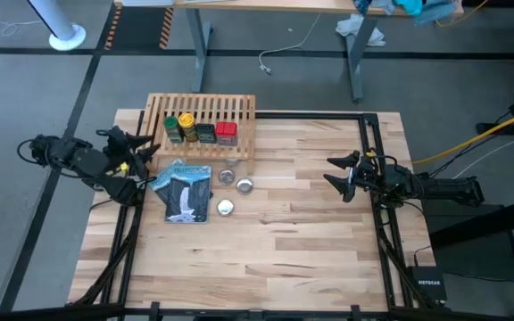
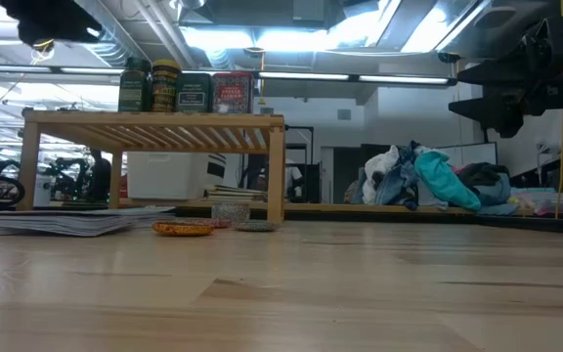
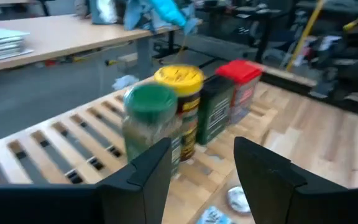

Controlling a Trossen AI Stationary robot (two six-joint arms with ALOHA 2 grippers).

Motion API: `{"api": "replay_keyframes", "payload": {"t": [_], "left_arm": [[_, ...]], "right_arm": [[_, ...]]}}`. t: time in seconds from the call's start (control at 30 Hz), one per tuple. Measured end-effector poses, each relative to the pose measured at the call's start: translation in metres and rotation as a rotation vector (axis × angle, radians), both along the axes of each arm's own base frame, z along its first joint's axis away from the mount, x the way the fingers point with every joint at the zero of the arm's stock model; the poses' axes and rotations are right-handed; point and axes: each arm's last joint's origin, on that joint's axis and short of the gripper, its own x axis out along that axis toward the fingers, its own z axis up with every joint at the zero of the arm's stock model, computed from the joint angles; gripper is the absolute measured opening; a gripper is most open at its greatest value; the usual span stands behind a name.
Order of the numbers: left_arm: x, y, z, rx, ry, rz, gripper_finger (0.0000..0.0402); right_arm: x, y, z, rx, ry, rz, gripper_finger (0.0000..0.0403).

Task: Shelf spices
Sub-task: Remove the green seasoning bottle from the shelf

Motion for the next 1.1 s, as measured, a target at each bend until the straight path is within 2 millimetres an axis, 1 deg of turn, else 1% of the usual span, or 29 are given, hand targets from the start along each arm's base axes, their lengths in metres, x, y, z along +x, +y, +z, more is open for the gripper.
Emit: {"api": "replay_keyframes", "payload": {"t": [0.17, 0.27, 0.4, 0.47, 0.53, 0.63, 0.7, 0.8, 0.97, 1.1], "left_arm": [[0.005, -0.001, -0.024, -0.021, 0.007, 0.083, 0.0169], [0.006, -0.001, -0.026, -0.028, -0.020, 0.118, 0.0169], [0.007, -0.002, -0.027, -0.032, -0.029, 0.122, 0.0169], [0.009, -0.002, -0.030, -0.026, -0.041, 0.142, 0.0175], [0.010, -0.003, -0.036, -0.002, -0.035, 0.167, 0.0194], [0.012, -0.003, -0.043, 0.025, -0.044, 0.214, 0.0243], [0.012, -0.002, -0.044, 0.030, -0.051, 0.226, 0.0279], [0.011, -0.002, -0.043, 0.037, -0.057, 0.237, 0.0322], [0.011, -0.002, -0.043, 0.038, -0.056, 0.238, 0.0371], [0.011, -0.002, -0.044, 0.036, -0.055, 0.235, 0.0396]], "right_arm": [[0.000, 0.000, 0.000, 0.000, 0.001, 0.000, 0.0335], [0.000, 0.000, 0.000, 0.000, 0.000, 0.000, 0.0335], [0.000, 0.000, 0.000, 0.000, 0.001, 0.000, 0.0335], [0.000, 0.000, 0.000, 0.000, 0.001, 0.000, 0.0335], [0.000, 0.000, 0.000, 0.000, 0.001, 0.000, 0.0335], [0.000, 0.000, 0.000, 0.000, 0.001, 0.000, 0.0335], [0.000, 0.000, 0.000, 0.000, 0.001, 0.000, 0.0335], [0.000, 0.000, 0.000, 0.000, 0.001, 0.000, 0.0335], [0.000, 0.000, 0.000, 0.000, 0.001, 0.000, 0.0335], [0.000, 0.000, 0.000, 0.000, 0.001, 0.000, 0.0335]]}}
